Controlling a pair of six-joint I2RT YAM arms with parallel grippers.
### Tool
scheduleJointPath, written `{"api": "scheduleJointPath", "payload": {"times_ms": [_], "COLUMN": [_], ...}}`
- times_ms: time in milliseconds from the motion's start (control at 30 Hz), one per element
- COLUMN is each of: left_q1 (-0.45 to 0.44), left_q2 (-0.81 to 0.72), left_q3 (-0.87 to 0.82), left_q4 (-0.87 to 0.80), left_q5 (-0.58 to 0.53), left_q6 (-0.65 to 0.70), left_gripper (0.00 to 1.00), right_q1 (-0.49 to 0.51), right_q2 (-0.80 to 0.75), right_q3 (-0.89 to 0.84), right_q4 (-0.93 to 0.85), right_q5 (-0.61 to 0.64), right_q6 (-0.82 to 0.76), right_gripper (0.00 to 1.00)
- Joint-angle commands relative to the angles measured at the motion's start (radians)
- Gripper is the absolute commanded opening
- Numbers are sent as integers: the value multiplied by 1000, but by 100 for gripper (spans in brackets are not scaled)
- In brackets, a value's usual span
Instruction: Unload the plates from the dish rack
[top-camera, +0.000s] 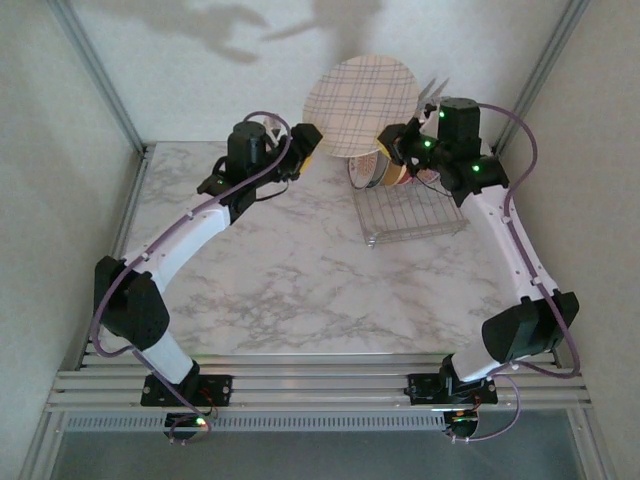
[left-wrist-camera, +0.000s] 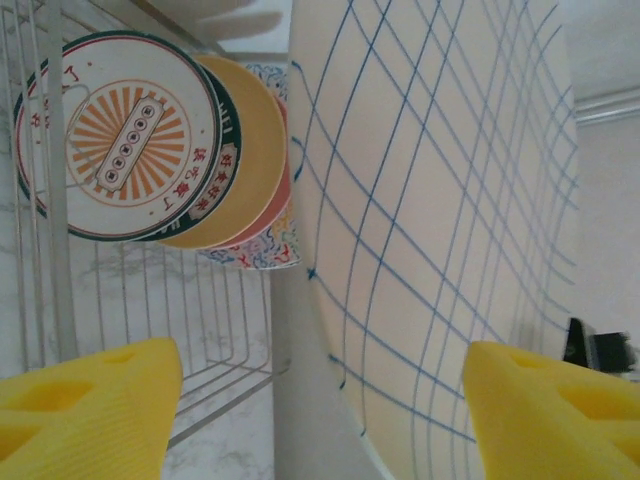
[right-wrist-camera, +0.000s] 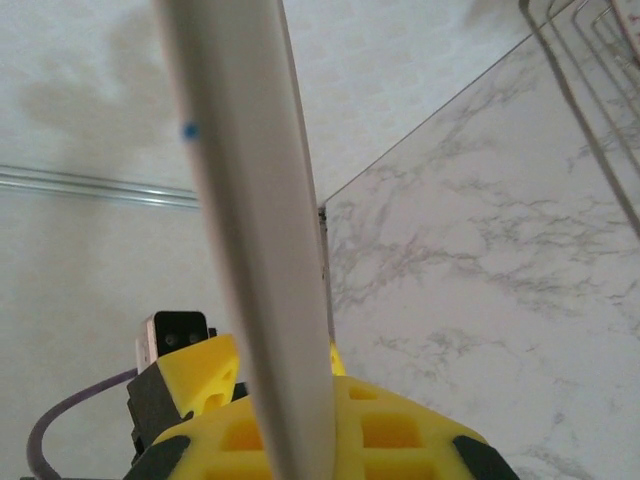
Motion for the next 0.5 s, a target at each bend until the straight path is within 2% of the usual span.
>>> {"api": "scheduleJointPath", "payload": {"times_ms": [0,233,400,467], "left_q1": [18,22,23,24], "left_q2": [13,29,30,32], "left_q3": [-5,-9,-14,-13], "left_q4": [135,166,169,169], "left_q5": [36,72,78,80], "left_q6": [-57,-80,-83,-83], "left_gripper": [71,48,37,27], "right_q1": [-1,-1,1,1], "right_q2": [9,21,41,47], "right_q3": [31,-44,-58,-63], "right_q4": [111,230,236,233], "right_q5": [-86,-132,-162,-170], "right_q6": [51,158,184,188], "right_gripper": [0,0,0,0]}}
